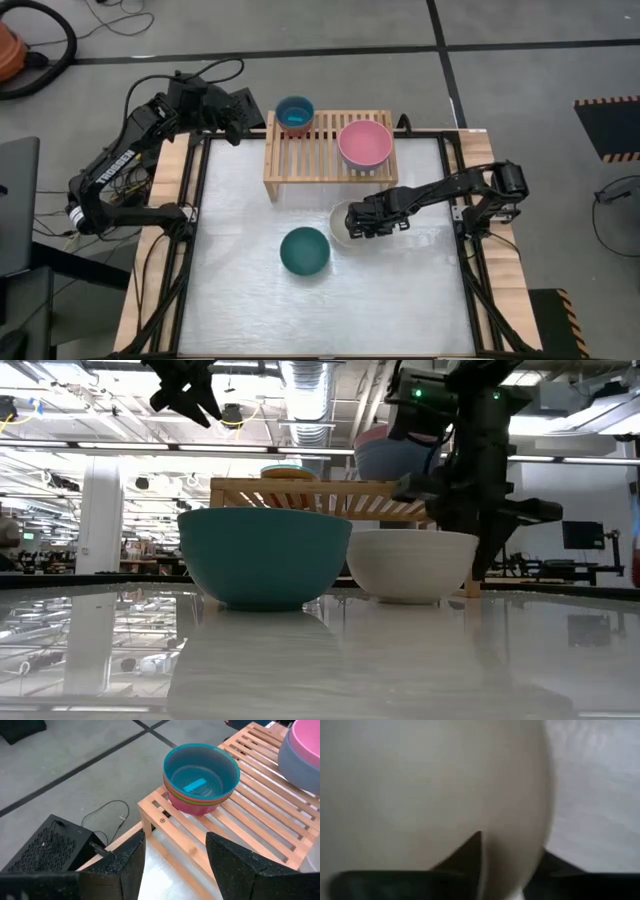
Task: Place and stack bowls onto a shelf
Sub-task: Stack the white bowl on top of the pink bowl on the shelf
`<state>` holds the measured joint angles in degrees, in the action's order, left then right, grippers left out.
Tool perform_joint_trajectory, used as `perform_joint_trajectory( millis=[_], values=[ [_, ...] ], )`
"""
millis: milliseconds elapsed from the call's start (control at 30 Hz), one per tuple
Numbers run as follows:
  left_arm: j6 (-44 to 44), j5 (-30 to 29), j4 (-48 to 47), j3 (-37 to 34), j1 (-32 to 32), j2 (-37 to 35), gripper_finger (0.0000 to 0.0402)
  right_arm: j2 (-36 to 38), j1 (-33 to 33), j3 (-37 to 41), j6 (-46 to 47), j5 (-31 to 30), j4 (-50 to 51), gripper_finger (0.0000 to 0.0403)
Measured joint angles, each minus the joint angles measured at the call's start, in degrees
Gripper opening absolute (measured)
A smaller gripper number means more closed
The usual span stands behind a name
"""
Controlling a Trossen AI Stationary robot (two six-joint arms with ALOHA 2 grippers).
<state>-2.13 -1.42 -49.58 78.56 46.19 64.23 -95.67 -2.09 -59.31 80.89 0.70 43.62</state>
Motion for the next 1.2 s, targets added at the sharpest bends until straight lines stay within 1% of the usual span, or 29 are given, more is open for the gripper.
perform_joint_trajectory(
  millis=[100,133,267,367,533,633,700,833,933,1000,1033,1067,1100,1200],
  values=[
    [-0.4,-0.19,0.04,0.0,0.0,-0.21,0.0192,0.16,0.02,-0.01,-2.09,0.92,-0.5,0.0036],
    [-0.48,-0.38,0.04,0.0,0.02,-0.37,0.0192,0.35,0.0,-0.13,-2.59,0.99,-0.85,0.0024],
    [-0.48,-0.41,0.14,0.0,0.02,-0.92,0.0192,0.69,-0.07,-0.23,-3.33,2.28,-0.92,0.003],
    [-0.52,-0.41,0.02,0.0,0.02,-0.9,0.0192,1.58,-0.59,-1.07,-4.25,2.38,0.9,0.0024],
    [-0.33,-0.43,0.0,0.0,0.02,-0.92,0.0192,2.5,-1.43,-3.93,-4.88,2.44,6.75,0.0024],
    [-0.2,-0.45,0.02,0.0,0.02,-0.92,0.0192,4.25,-2.16,-6.19,-5.52,2.43,9.24,0.0024],
    [-0.07,-0.47,0.0,0.0,0.02,-0.92,0.0192,5.49,-2.66,-8.19,-6.98,3.32,10.82,0.0024],
    [-0.04,-0.49,-0.02,0.0,0.0,-0.92,0.0192,8.87,-3.63,-13.31,-10.15,8.27,14.44,0.0024],
    [-0.02,-0.49,-0.02,0.0,0.02,-0.92,0.0192,12.02,-4.15,-18.46,-14.55,11.57,14.5,0.0024],
    [0.3,-0.49,-0.02,0.0,0.02,-0.92,0.0192,14.24,-4.32,-22.57,-17.88,12.3,14.14,0.0024],
    [0.57,-0.49,-0.02,0.0,0.02,-0.92,0.0192,15.2,-4.06,-24.79,-19.0,11.41,14.3,0.0024],
    [0.79,-0.49,-0.02,0.0,0.02,-0.92,0.0192,16.21,-3.67,-27.09,-19.88,9.06,14.36,0.0024],
    [0.85,-0.47,-0.02,0.0,0.02,-0.92,0.0192,17.3,-3.2,-29.3,-20.61,5.35,14.32,0.0024],
    [0.85,-0.49,-0.02,0.0,0.02,-0.92,0.0192,19.44,-0.92,-35.48,-22.83,-9.54,14.96,0.0024]
  ],
)
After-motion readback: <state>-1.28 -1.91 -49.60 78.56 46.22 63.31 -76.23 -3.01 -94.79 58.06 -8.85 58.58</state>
